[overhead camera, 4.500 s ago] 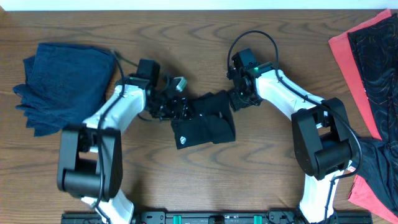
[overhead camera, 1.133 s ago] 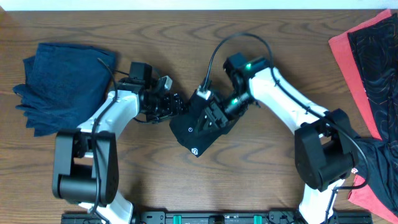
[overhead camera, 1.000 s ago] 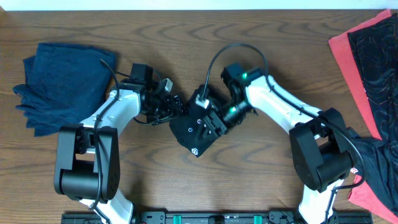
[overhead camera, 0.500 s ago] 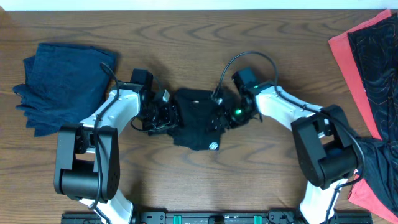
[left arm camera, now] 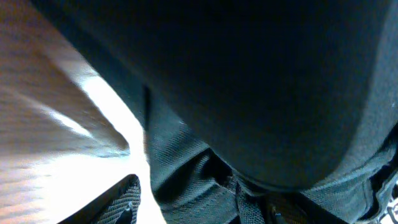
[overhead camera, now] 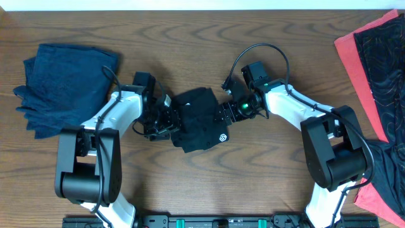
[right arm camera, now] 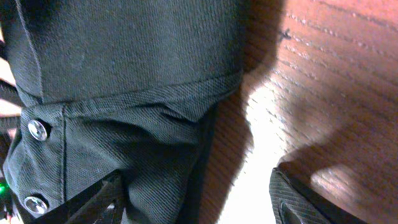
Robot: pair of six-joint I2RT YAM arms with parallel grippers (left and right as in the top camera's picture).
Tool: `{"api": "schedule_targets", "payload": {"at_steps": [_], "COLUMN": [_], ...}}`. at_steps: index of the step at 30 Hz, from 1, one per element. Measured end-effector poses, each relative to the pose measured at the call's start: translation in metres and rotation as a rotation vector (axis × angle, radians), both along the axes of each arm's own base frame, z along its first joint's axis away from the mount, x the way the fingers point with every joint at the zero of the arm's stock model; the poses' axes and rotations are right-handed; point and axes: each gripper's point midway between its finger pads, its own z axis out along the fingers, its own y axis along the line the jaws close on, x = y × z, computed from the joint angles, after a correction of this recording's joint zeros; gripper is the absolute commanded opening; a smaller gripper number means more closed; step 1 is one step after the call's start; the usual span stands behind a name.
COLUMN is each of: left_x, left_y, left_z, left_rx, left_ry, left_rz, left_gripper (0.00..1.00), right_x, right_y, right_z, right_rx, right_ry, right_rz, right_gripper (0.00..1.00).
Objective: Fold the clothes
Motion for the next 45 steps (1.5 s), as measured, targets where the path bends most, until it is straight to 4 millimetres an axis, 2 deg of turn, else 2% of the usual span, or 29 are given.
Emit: {"api": "schedule_targets", "payload": {"at_steps": [3, 7, 11, 17, 21, 25, 29, 30, 32, 33, 37, 41, 45], "left_x": [0.005, 0.02, 0.031, 0.056, 0.062, 0.064, 0.063, 0.066, 0.07, 0.072, 0.071, 0.071, 0.068], "left_y": [0.009, 0.024, 0.031, 0.026, 0.023, 0.024, 0.024, 0.022, 0.017, 0.014, 0.003, -0.003, 0.006], "left_z": [0.001, 0.01, 0.017, 0.023, 0.025, 0.02, 0.0, 0.001, 0.002, 0.002, -0.008, -0.011, -0.004], "left_rx": [0.0, 0.008, 0.008, -0.031, -0.049, -0.044, -0.041, -0.058, -0.09, -0.11, -0.158, -0.171, -0.111], "left_ry": [-0.007, -0.073, -0.124, -0.237, -0.27, -0.269, -0.218, -0.223, -0.226, -0.226, -0.201, -0.205, -0.207], "left_rz": [0.03, 0.078, 0.111, 0.107, 0.106, 0.113, 0.127, 0.132, 0.136, 0.134, 0.121, 0.109, 0.117], "left_gripper": [0.69, 0.99, 0.98, 0.98, 0.98, 0.98, 0.99, 0.99, 0.91, 0.79, 0.06, 0.06, 0.06], "right_x": [0.0, 0.0, 0.0, -0.001, -0.001, -0.001, -0.002, -0.002, -0.002, -0.002, -0.002, -0.002, -0.005], "right_y": [-0.001, -0.001, -0.002, -0.003, -0.004, -0.004, -0.005, -0.005, -0.005, -0.005, -0.005, -0.006, -0.014], "right_z": [0.0, 0.0, 0.0, 0.0, 0.0, 0.0, 0.0, 0.0, 0.0, 0.0, 0.0, 0.0, 0.001], "right_rx": [-0.006, -0.007, -0.013, -0.019, -0.025, -0.027, -0.031, -0.032, -0.034, -0.034, -0.035, -0.036, -0.053], "right_ry": [0.003, 0.002, 0.002, 0.003, 0.006, 0.007, 0.01, 0.011, 0.012, 0.012, 0.012, 0.012, 0.035], "right_rz": [-0.001, -0.001, -0.003, -0.004, -0.005, -0.005, -0.006, -0.006, -0.006, -0.006, -0.007, -0.007, -0.022], "right_gripper": [0.73, 0.74, 0.74, 0.74, 0.74, 0.74, 0.74, 0.74, 0.74, 0.74, 0.74, 0.75, 0.74]}}
